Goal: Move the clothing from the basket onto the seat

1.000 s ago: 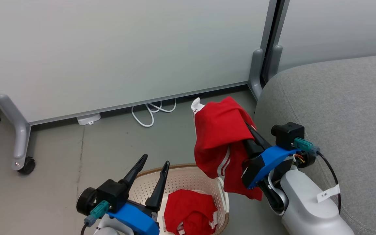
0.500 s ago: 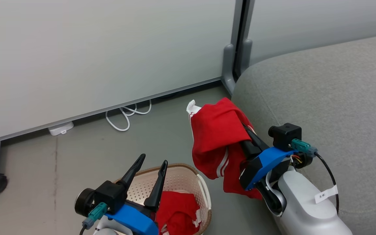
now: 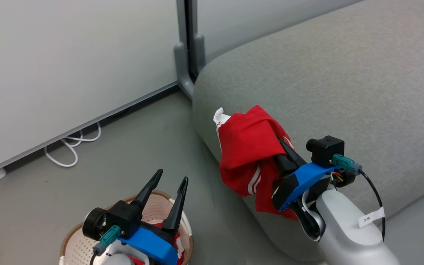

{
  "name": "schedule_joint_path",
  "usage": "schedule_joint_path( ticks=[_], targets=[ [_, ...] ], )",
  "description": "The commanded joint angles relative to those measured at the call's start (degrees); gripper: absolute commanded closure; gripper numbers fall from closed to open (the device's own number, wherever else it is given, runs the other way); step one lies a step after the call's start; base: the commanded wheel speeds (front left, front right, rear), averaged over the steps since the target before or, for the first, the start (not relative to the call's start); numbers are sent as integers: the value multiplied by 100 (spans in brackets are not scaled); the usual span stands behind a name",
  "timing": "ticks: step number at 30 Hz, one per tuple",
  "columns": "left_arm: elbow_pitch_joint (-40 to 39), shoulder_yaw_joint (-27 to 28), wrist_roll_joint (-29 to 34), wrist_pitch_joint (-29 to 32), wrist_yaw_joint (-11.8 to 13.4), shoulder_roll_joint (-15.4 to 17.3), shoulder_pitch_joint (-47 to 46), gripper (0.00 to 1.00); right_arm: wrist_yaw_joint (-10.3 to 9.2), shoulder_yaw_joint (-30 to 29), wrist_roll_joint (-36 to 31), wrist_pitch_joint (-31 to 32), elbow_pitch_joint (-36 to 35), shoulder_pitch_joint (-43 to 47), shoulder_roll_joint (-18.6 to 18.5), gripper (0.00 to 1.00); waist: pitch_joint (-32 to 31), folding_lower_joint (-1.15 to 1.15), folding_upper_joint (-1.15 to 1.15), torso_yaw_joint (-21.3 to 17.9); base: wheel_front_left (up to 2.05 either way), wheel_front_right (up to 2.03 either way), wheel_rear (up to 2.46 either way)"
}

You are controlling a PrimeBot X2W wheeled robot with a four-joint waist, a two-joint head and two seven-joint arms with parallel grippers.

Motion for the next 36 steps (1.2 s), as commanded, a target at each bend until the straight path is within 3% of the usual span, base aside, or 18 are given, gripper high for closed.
schedule_joint_path(
  ticks=[1, 6, 18, 26, 31, 36],
  targets=[
    [16, 20, 19, -16, -40, 28, -92, 0, 1, -16, -2, -32, -33, 7, -6, 100, 125, 0, 0, -395, 0, 0, 0],
    [99, -115, 48, -17, -34, 57, -246, 0, 1, -293, -100, -31, -79, 48, -3, 100, 266, 0, 0, -597, 0, 0, 0],
    [234, -551, -167, -17, -40, 162, -619, 0, 1, -678, -253, -31, -354, 314, -1, 100, 431, 0, 0, -640, 0, 0, 0],
    [-26, -263, -25, -17, -12, 234, -408, 0, 1, -709, 14, -31, -102, -287, -2, 100, 611, 0, 0, -615, 0, 0, 0],
    [-271, -301, 171, -17, -14, 329, -603, 0, 1, -1511, -277, -31, 247, -1188, -37, 100, 1119, 0, 0, -272, 0, 0, 0],
    [-562, -482, 341, -4, -29, 548, -1053, 0, 1, -2548, -375, 10, 481, -2136, -483, 100, 1964, 0, 0, 209, 0, 0, 0]
  ],
)
